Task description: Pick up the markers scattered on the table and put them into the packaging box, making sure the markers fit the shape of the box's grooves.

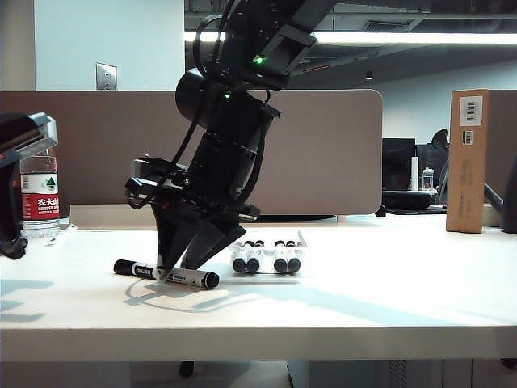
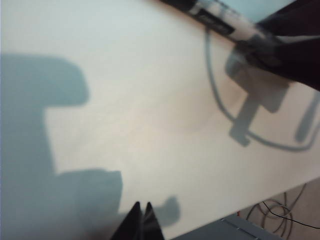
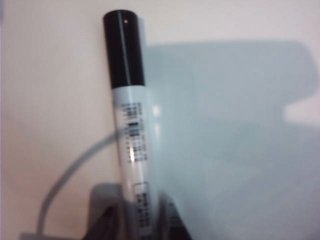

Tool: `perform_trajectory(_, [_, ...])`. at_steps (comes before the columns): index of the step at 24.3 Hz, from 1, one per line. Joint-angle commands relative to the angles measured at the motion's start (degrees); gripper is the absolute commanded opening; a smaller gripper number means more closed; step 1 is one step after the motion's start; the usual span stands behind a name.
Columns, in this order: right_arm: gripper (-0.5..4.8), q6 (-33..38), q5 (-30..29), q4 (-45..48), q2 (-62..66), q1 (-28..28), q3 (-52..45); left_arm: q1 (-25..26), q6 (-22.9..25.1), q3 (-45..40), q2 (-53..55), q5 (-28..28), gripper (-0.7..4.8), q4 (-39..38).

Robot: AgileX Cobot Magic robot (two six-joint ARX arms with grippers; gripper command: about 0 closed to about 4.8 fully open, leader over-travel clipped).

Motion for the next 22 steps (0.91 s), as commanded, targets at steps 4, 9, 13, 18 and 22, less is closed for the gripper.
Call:
perform_trajectory(4, [0.47,-0.1,1.4,-0.2,0.1,0.4,0.2,-0.1,0.2,0.1,-0.2,3.6,-0.05,0.6])
perform_trajectory(9, [-0.07,1.8,-0.3,0.4,0.0,0.5,0.4,-0.1,1.4,0.1,-0.2,8.2,-0.05,1.1])
perform_trajectory(13, [-0.08,3.5,-1.5,-3.5,-0.1,0.1,6.4,-0.1,1.4,0.1,-0.2,13.2,-0.05,1.6])
perform_trajectory(18, [-0.08,2.6,10.0,-13.9,-0.1,-1.9,18.5,-0.1,-3.4,0.1,-0.2,30.4,-0.05,11.7])
perform_trajectory(22, [-0.08,2.0,15.8,-18.3,-0.8,-3.8,20.4,-0.1,-8.3,0.1,-0.2,35.5,-0.05,21.3])
